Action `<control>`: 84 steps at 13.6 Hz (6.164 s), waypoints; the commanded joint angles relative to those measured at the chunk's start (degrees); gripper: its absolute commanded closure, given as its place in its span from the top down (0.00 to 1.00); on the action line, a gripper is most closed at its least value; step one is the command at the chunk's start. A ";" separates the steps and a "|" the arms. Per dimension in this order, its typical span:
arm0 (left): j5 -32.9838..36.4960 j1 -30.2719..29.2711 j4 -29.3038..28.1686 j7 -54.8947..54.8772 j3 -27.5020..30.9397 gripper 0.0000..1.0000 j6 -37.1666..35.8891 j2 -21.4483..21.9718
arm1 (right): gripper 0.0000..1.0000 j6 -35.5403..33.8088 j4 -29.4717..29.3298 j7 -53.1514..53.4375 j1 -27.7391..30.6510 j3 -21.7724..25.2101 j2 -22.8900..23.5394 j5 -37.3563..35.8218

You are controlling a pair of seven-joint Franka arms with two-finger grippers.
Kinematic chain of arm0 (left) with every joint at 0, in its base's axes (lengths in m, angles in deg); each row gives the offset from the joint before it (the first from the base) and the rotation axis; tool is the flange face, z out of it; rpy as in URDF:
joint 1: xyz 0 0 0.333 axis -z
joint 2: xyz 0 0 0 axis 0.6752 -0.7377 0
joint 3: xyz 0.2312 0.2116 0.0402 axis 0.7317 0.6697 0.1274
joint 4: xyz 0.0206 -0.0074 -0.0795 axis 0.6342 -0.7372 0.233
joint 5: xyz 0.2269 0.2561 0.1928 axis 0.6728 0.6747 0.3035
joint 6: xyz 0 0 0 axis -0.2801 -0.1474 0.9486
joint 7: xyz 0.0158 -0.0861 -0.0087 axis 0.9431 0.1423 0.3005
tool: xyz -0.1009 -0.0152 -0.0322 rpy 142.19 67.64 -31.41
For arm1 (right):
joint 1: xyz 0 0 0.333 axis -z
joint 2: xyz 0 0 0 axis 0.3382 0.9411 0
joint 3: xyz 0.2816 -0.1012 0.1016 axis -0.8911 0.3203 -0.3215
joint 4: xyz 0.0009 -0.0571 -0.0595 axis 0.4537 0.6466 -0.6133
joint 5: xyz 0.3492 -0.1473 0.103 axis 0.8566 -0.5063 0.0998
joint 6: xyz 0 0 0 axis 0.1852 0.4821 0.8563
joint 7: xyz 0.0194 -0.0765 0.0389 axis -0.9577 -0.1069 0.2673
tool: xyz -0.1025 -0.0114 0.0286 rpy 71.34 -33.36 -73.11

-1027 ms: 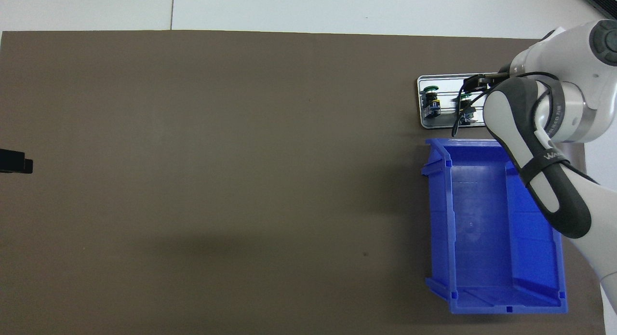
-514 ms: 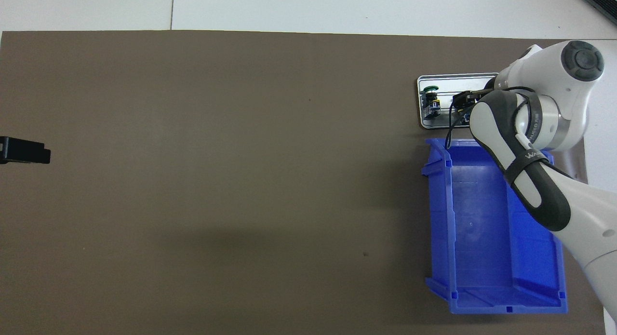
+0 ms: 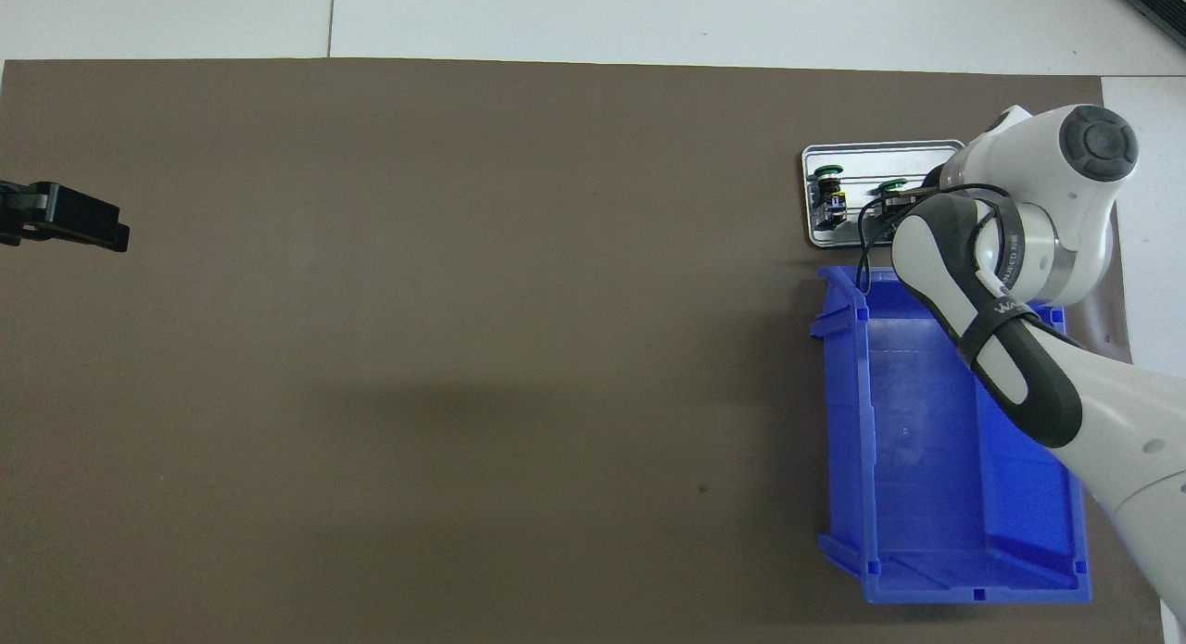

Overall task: Place and press button with both arms
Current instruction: 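Grasp one black green-capped button from the tray with the right gripper, then carry the button to the table center and set it down, then withdraw the right gripper while the left gripper approaches the button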

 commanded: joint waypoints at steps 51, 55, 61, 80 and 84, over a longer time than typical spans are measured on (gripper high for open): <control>-0.63 -1.86 -0.21 -0.32 1.48 0.90 -4.32 1.94 | 1.00 -4.70 -11.02 125.84 -43.58 -0.30 -0.64 -9.49; -0.71 -0.37 -1.86 -7.92 0.60 0.82 1.81 2.03 | 1.00 -8.75 -4.52 101.43 -36.56 -0.30 -11.28 -9.40; -4.30 6.04 -12.14 -25.86 0.43 0.76 14.90 1.95 | 1.00 -14.89 -3.54 62.15 -20.91 -0.30 -19.54 -8.78; -5.81 23.36 -29.56 -64.13 0.69 0.59 55.44 -14.49 | 1.00 -47.69 -5.65 12.95 -5.43 0.75 -35.20 -5.63; -5.64 24.33 -30.35 -64.30 0.69 0.58 54.75 -14.85 | 1.00 -47.34 -3.02 15.23 -5.25 0.75 -36.52 -3.77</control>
